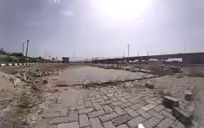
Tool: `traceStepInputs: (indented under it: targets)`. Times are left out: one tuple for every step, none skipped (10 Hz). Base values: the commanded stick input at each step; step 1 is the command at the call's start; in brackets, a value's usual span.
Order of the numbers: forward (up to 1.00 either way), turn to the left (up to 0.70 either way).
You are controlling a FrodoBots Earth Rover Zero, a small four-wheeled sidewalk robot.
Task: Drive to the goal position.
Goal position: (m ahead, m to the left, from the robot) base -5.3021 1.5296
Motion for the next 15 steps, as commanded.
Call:
traceStepInputs:
  targets:
    - [0.00, 0.00]
    - [0.00, 0.00]
    - [0.00, 0.00]
    - [0.00, 0.00]
    - [0.00, 0.14]
    - [0.00, 0.67]
    - [0.00, 1.00]
    - [0.00, 1.00]
    - [0.00, 1.00]
    - [0.00, 1.00]
    - [0.00, 1.00]
    - [0.00, 1.00]
    - [0.00, 1.00]
    - [0.00, 1.00]
    - [0.00, 1.00]
